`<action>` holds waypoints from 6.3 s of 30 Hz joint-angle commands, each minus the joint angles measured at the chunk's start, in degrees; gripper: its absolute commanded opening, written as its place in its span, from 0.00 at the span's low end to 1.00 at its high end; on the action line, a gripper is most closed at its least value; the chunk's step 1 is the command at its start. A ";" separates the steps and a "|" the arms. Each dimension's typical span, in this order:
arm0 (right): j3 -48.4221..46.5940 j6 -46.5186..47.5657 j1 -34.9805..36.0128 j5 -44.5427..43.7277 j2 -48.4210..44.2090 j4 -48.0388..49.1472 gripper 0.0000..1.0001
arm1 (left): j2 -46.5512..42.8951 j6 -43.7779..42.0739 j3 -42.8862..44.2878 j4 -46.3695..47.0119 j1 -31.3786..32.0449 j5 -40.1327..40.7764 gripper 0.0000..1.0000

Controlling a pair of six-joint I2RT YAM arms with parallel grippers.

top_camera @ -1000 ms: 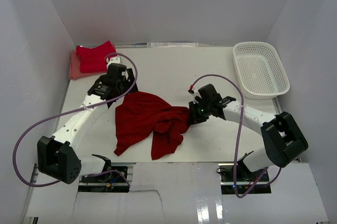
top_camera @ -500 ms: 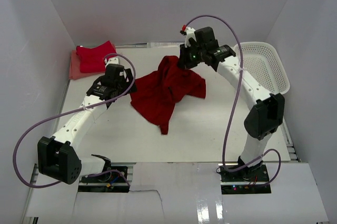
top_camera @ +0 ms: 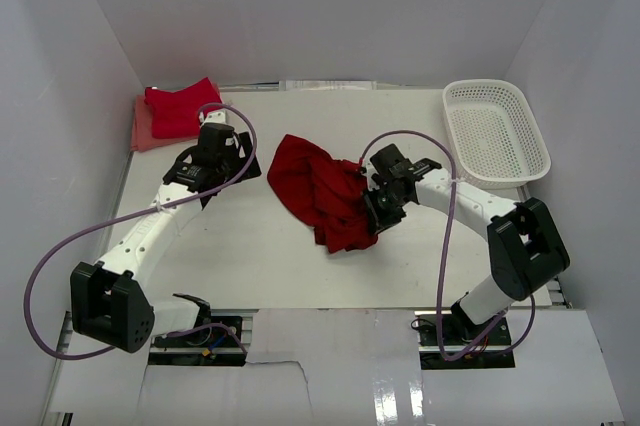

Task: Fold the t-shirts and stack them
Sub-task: Flatten out the tshirt

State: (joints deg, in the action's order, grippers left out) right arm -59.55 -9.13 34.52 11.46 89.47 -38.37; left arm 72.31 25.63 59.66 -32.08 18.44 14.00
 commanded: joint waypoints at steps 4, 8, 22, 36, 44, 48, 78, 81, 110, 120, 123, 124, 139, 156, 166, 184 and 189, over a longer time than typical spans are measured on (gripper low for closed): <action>-4.08 -2.74 -1.12 -6.37 -3.69 1.98 0.33 | 0.98 -1.28 0.72 0.79 -0.42 -3.10 0.98; -9.26 -3.27 -2.79 -8.21 -2.03 2.86 0.41 | 7.03 -1.19 5.71 -1.41 -0.42 -6.96 0.98; -41.13 3.93 -4.99 -2.86 26.26 2.69 0.59 | 23.48 3.64 21.28 -3.34 0.11 -11.71 0.98; -49.34 4.29 -5.17 -2.25 37.10 2.51 0.08 | 27.27 3.64 21.12 -2.29 0.02 -11.28 0.98; -48.65 0.25 -4.64 13.55 24.30 14.79 0.08 | 26.48 3.03 19.88 -1.68 0.02 -10.48 0.98; -33.07 -0.98 -3.85 18.50 8.91 26.11 0.08 | 25.42 2.67 19.53 -1.59 0.02 -9.61 0.98; 0.93 -0.54 -1.48 12.35 -11.61 12.70 0.65 | 21.82 2.06 18.30 -0.54 0.02 -10.83 0.98; 1.54 -1.24 -1.30 14.46 -8.44 15.25 0.64 | 21.73 1.71 17.25 0.08 0.02 -11.89 0.98; -41.00 -3.97 0.55 30.03 3.80 16.40 0.08 | 18.57 1.36 15.84 0.96 0.02 -9.17 0.98; -21.49 0.05 -23.87 21.51 -22.14 8.61 0.08 | 16.63 1.53 15.84 0.96 0.02 -8.81 0.98; -19.82 -0.45 -23.63 21.93 -21.63 6.12 0.08 | 16.46 1.62 15.75 1.14 0.11 -9.34 0.98; -17.99 -1.32 -23.54 23.24 -21.27 5.42 0.08 | 16.54 1.71 15.75 1.22 0.02 -9.95 0.98; -10.85 -3.35 -21.69 3.06 -26.44 -6.80 0.08 | 19.80 1.36 15.49 2.63 0.02 -18.84 0.98; -9.45 -5.20 -21.69 4.35 -36.47 -9.80 0.09 | 37.10 0.56 25.85 -3.70 4.77 -26.83 0.98; -9.53 -4.67 -21.51 5.76 -36.56 -9.09 0.10 | 43.96 0.39 28.14 -4.57 4.85 -26.75 0.94; -4.79 -5.99 -21.52 6.30 -28.42 1.52 0.08 | 43.89 2.84 34.99 -7.65 -0.83 -24.90 0.00; -11.10 -7.57 -22.66 3.39 -18.12 4.80 0.08 | 37.12 5.04 35.61 -7.56 -11.56 -27.09 0.00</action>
State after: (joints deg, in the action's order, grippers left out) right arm -65.95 -15.38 12.69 16.16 67.64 -39.09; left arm 117.93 28.86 92.77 -39.44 14.61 -13.39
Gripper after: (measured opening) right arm 0.083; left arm 0.023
